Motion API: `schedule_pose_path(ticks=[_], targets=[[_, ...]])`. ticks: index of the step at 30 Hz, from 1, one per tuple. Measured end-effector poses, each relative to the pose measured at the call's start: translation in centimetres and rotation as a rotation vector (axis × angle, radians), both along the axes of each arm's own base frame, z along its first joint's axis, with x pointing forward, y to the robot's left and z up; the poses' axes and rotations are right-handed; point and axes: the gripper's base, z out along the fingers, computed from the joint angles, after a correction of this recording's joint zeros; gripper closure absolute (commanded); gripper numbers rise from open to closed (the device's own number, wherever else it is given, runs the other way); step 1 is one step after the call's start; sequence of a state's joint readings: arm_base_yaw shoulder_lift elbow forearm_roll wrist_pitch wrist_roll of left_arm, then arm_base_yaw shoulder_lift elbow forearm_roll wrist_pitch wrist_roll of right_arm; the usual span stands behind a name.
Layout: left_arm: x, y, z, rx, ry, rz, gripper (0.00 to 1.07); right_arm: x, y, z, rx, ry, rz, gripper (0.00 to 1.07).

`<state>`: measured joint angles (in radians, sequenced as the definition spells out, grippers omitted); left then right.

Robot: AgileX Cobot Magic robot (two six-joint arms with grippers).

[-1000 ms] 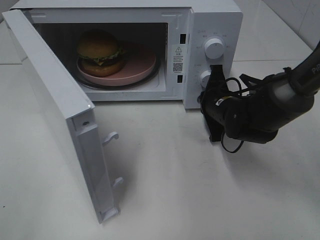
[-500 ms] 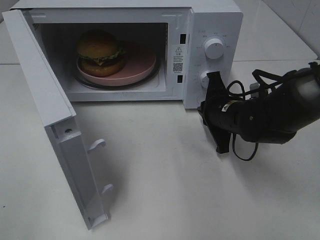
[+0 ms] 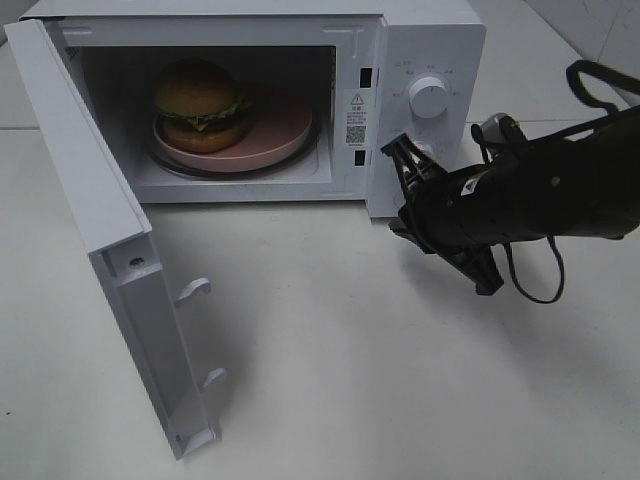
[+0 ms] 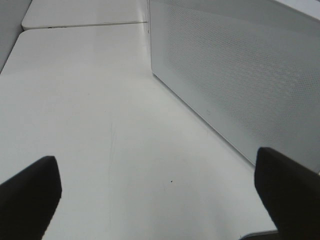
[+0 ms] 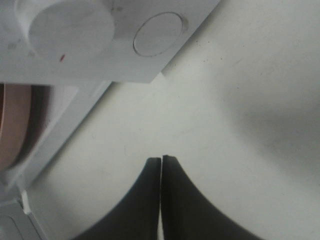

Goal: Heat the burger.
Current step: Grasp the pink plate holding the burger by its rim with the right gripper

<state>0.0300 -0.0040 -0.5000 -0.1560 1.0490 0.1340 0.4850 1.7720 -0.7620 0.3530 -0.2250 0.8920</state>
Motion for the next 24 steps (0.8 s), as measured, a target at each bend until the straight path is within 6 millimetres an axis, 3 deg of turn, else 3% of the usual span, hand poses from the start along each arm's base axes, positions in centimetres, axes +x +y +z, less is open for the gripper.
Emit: schedule_pose_path(ticks=[10, 12, 18, 24], targets=[[0.0, 0.0, 0.0, 0.0, 0.0, 0.0, 0.06, -2.2, -0.2, 2.2, -0.221, 0.033, 0.356, 1.02], [0.0, 0.0, 0.0, 0.0, 0.0, 0.0, 0.06, -3.3, -0.4, 3.1, -0.285, 0.055, 0.494, 1.01], [0.0, 0.0, 0.0, 0.0, 0.0, 0.0, 0.06, -4.5, -0.6, 3.9, -0.344, 0.075, 0.642, 0.99], [0.0, 0.0, 0.0, 0.0, 0.0, 0.0, 0.06, -6.1, -1.0, 5.2, -0.465, 0.039, 0.936, 0.98]])
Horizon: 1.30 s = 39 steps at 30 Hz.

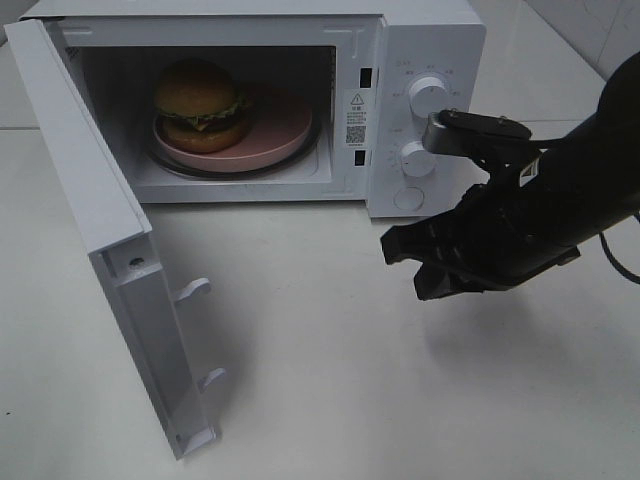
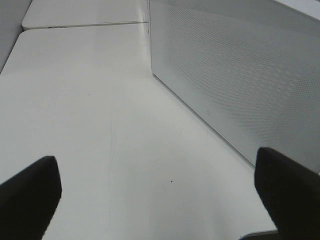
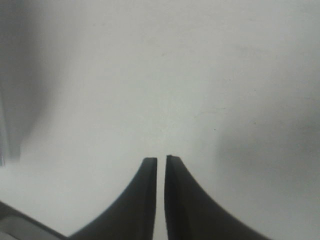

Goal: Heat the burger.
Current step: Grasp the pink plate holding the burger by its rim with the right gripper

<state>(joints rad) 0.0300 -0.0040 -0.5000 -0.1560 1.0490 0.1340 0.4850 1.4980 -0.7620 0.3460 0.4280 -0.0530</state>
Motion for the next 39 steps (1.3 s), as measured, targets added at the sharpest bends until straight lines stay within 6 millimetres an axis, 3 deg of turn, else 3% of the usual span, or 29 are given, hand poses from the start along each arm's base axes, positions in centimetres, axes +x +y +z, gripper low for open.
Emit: schedule_pose_path(ticks=[2, 5, 7, 14, 20, 23, 25, 29, 35, 37, 38, 39], targets=[[0.0, 0.0, 0.0, 0.0, 0.0, 0.0, 0.06, -0.4, -0.1, 0.5, -0.05, -0.007, 0.156, 0.98], [0.0, 0.0, 0.0, 0.0, 0.0, 0.0, 0.06, -0.5, -0.1, 0.6, -0.064, -0.005, 0.196, 0.98], [0.0, 0.0, 0.0, 0.0, 0.0, 0.0, 0.06, -0.5, -0.2, 1.4, -0.141, 0.004, 0.364, 0.97], [0.0, 0.0, 0.0, 0.0, 0.0, 0.0, 0.06, 0.0, -0.4, 2.8, -0.244, -0.024, 0.541, 0.96], [0.0, 0.0, 0.0, 0.0, 0.0, 0.0, 0.06, 0.8, -0.4, 4.2, -0.35, -0.134, 0.84, 0.94], [0.0, 0.0, 0.0, 0.0, 0.0, 0.0, 0.06, 0.9, -0.5, 4.4, -0.366, -0.148, 0.885, 0.93], [0.0, 0.0, 0.0, 0.0, 0.0, 0.0, 0.06, 1.1, -0.5, 4.8, -0.424, -0.218, 1.091, 0.91], [0.0, 0.0, 0.0, 0.0, 0.0, 0.0, 0.06, 1.1, -0.5, 4.8, -0.456, -0.262, 1.23, 0.87], [0.0, 0.0, 0.0, 0.0, 0.0, 0.0, 0.06, 1.5, -0.7, 4.9, -0.55, -0.331, 1.404, 0.71], [0.0, 0.0, 0.0, 0.0, 0.0, 0.0, 0.06, 2.0, -0.9, 5.0, -0.614, -0.369, 1.426, 0.57], [0.0, 0.0, 0.0, 0.0, 0.0, 0.0, 0.06, 2.0, -0.9, 5.0, -0.614, -0.369, 1.426, 0.57], [0.0, 0.0, 0.0, 0.0, 0.0, 0.0, 0.06, 2.3, -1.0, 5.1, -0.643, -0.393, 1.429, 0.45]])
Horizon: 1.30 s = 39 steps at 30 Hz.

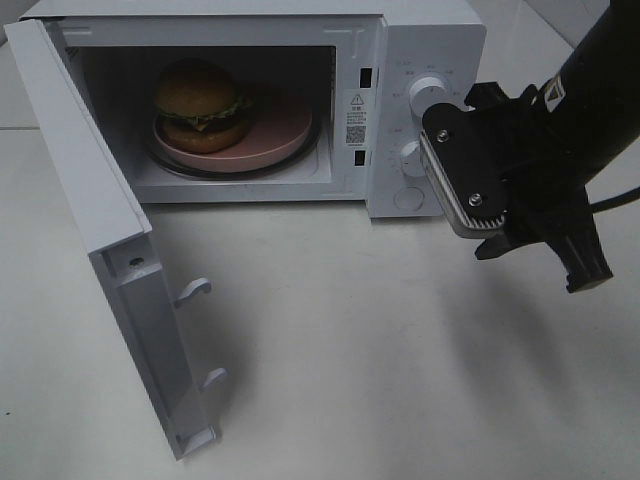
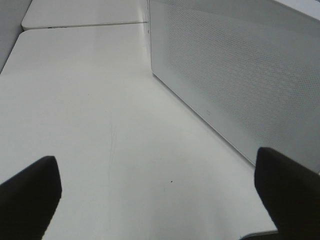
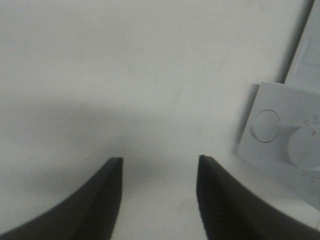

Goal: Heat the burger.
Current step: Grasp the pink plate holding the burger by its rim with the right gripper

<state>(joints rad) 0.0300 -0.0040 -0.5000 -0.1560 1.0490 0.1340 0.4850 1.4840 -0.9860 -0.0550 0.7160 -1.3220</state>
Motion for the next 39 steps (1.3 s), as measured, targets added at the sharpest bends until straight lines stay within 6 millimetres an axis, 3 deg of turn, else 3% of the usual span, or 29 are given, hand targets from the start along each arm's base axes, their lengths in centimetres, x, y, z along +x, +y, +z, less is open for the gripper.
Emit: schedule_pose_path(ticks=[1, 4, 8, 16, 21, 26, 29, 31, 39], targets=[[0.0, 0.0, 0.0, 0.0, 0.0, 0.0, 0.06, 0.0, 0.0, 0.0, 0.0, 0.0, 0.0, 0.45], [0.0, 0.0, 0.0, 0.0, 0.0, 0.0, 0.06, 0.3, 0.1, 0.1, 0.022, -0.03, -0.034, 0.21], [0.0, 0.0, 0.0, 0.0, 0.0, 0.0, 0.06, 0.4, 0.1, 0.2, 0.04, -0.04, -0.076, 0.12], [0.0, 0.0, 0.0, 0.0, 0.0, 0.0, 0.06, 0.9, 0.3, 0.4, 0.055, -0.096, -0.071, 0.13], [0.0, 0.0, 0.0, 0.0, 0.0, 0.0, 0.06, 1.2, 1.6, 0.2, 0.029, -0.126, -0.019, 0.14], [0.0, 0.0, 0.0, 0.0, 0.0, 0.0, 0.06, 3.0, 5.0, 0.1, 0.031, -0.15, 0.045, 0.16], [0.0, 0.0, 0.0, 0.0, 0.0, 0.0, 0.06, 3.4, 5.5, 0.2, 0.035, -0.157, 0.053, 0.16], [0.0, 0.0, 0.0, 0.0, 0.0, 0.0, 0.06, 4.4, 7.4, 0.1, 0.051, -0.181, 0.084, 0.17], [0.0, 0.0, 0.0, 0.0, 0.0, 0.0, 0.06, 6.3, 9.9, -0.7, 0.066, -0.221, 0.124, 0.18]])
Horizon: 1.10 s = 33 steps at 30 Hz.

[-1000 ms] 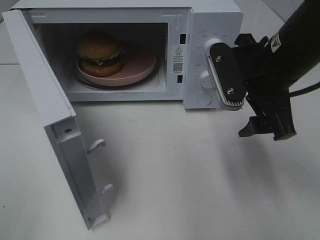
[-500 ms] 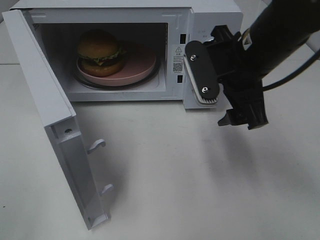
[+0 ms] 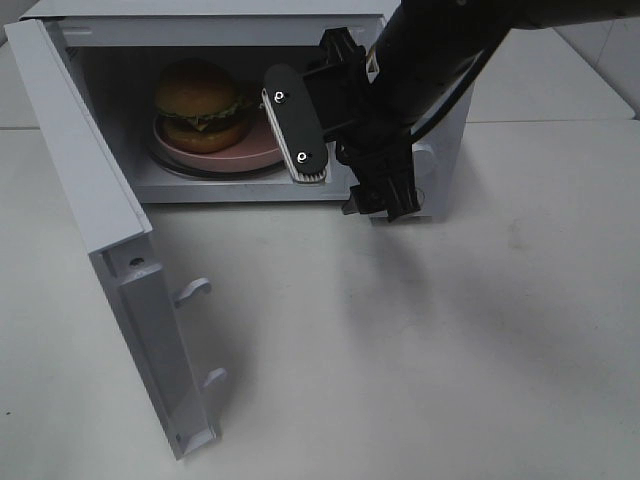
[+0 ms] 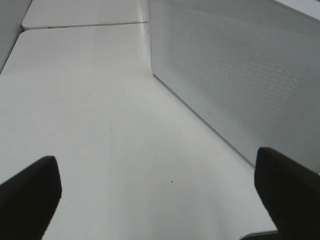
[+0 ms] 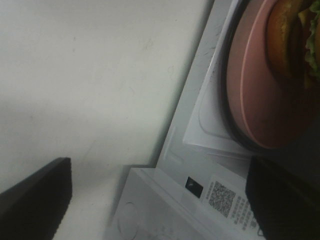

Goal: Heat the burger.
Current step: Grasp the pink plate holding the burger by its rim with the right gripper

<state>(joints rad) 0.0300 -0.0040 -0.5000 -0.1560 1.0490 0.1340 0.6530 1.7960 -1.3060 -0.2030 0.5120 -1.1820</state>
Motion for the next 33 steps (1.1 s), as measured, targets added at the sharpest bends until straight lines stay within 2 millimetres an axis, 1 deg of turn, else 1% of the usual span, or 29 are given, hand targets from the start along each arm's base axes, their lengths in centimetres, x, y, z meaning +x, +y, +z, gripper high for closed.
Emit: schedule_pose_path(ticks=[3, 5, 6, 8, 14, 19, 28, 32, 33], targets=[[0.0, 0.0, 0.0, 0.0, 0.0, 0.0, 0.06, 0.2, 0.2, -0.1, 0.004, -0.004, 0.001, 0.19], [0.0, 0.0, 0.0, 0.0, 0.0, 0.0, 0.06, 1.0, 0.8, -0.1, 0.02, -0.031, 0.009, 0.19], [0.0, 0.0, 0.0, 0.0, 0.0, 0.0, 0.06, 1.0, 0.8, -0.1, 0.02, -0.031, 0.009, 0.19], [0.0, 0.0, 0.0, 0.0, 0.0, 0.0, 0.06, 1.7, 1.3, -0.3, 0.029, -0.058, 0.019, 0.2], [0.0, 0.0, 0.0, 0.0, 0.0, 0.0, 0.06, 2.7, 2.1, -0.8, 0.039, -0.078, 0.028, 0.2], [0.0, 0.0, 0.0, 0.0, 0.0, 0.0, 0.06, 3.9, 3.0, -1.7, 0.044, -0.082, 0.03, 0.21], [0.0, 0.0, 0.0, 0.0, 0.0, 0.0, 0.06, 5.0, 4.0, -3.1, 0.052, -0.084, 0.033, 0.22], [0.0, 0.0, 0.0, 0.0, 0.0, 0.0, 0.06, 5.9, 4.6, -4.3, 0.046, -0.075, 0.033, 0.23], [0.0, 0.0, 0.0, 0.0, 0.0, 0.0, 0.06, 5.9, 4.6, -4.3, 0.046, -0.075, 0.033, 0.23]])
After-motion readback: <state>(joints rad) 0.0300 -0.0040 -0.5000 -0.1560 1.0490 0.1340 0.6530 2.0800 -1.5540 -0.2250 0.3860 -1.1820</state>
